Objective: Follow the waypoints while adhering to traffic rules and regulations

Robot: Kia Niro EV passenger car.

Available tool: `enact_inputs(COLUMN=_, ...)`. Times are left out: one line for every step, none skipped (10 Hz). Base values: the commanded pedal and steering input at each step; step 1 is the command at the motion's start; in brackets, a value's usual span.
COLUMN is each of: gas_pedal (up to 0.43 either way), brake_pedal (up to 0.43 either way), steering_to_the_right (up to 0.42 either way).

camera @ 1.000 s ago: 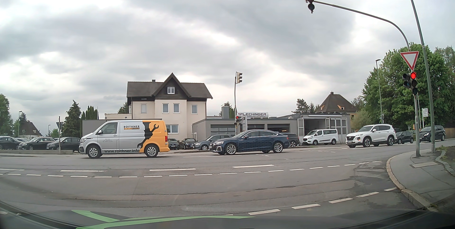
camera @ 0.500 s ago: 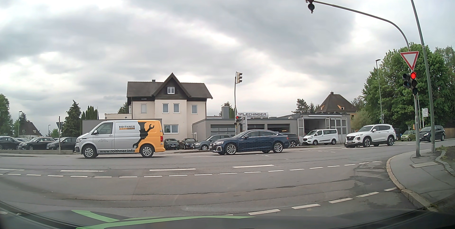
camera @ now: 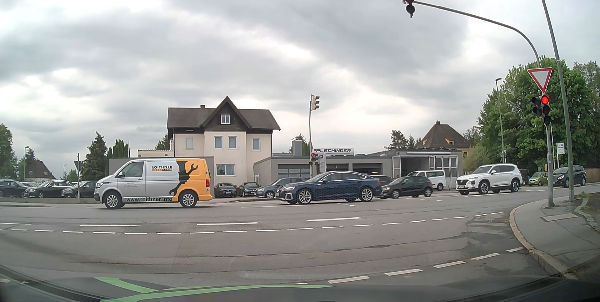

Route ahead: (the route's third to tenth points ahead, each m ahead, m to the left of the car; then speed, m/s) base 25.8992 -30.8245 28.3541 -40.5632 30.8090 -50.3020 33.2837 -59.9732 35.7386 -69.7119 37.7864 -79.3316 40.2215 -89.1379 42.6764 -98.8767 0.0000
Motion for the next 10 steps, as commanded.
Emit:
enact_inputs(gas_pedal=0.000, brake_pedal=0.274, steering_to_the_right=0.101)
enact_inputs(gas_pedal=0.000, brake_pedal=0.274, steering_to_the_right=0.101)
enact_inputs(gas_pedal=0.000, brake_pedal=0.274, steering_to_the_right=0.101)
enact_inputs(gas_pedal=0.000, brake_pedal=0.274, steering_to_the_right=0.101)
enact_inputs(gas_pedal=0.000, brake_pedal=0.274, steering_to_the_right=0.101)
enact_inputs(gas_pedal=0.000, brake_pedal=0.274, steering_to_the_right=0.101)
enact_inputs(gas_pedal=0.000, brake_pedal=0.274, steering_to_the_right=0.101)
enact_inputs(gas_pedal=0.000, brake_pedal=0.280, steering_to_the_right=0.101)
enact_inputs(gas_pedal=0.000, brake_pedal=0.274, steering_to_the_right=0.101)
enact_inputs(gas_pedal=0.000, brake_pedal=0.274, steering_to_the_right=0.101)
